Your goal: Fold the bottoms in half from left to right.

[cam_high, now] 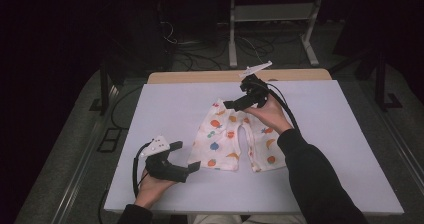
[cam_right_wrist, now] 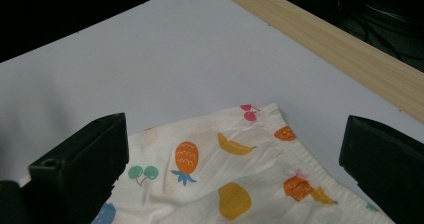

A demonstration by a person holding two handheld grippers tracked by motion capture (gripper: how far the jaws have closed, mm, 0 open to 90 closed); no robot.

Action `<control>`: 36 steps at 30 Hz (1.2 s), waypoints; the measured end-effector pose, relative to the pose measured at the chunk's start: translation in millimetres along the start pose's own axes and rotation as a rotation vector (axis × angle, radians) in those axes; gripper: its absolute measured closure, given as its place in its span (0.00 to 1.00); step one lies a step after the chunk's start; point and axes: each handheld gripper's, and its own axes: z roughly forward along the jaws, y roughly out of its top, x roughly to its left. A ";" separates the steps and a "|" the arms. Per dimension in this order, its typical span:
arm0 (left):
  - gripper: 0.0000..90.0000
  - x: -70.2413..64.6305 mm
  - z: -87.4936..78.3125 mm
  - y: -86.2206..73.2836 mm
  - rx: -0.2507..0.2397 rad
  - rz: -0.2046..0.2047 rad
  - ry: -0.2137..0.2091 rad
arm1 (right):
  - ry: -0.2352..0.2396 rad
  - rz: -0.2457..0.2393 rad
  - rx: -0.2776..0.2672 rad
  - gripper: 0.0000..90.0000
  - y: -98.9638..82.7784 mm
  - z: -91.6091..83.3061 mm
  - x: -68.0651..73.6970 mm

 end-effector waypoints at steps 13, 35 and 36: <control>0.00 0.3 -0.1 -0.1 0.001 -0.004 -0.003 | 0.003 -0.003 0.017 0.00 6.9 23.9 -3.1; 0.00 0.9 0.5 0.2 0.000 -0.008 -0.007 | -0.009 0.031 0.035 0.00 -1.8 52.1 -16.2; 0.00 0.8 0.5 0.1 0.000 -0.008 -0.007 | -0.009 0.035 0.035 0.00 -1.9 53.8 -17.0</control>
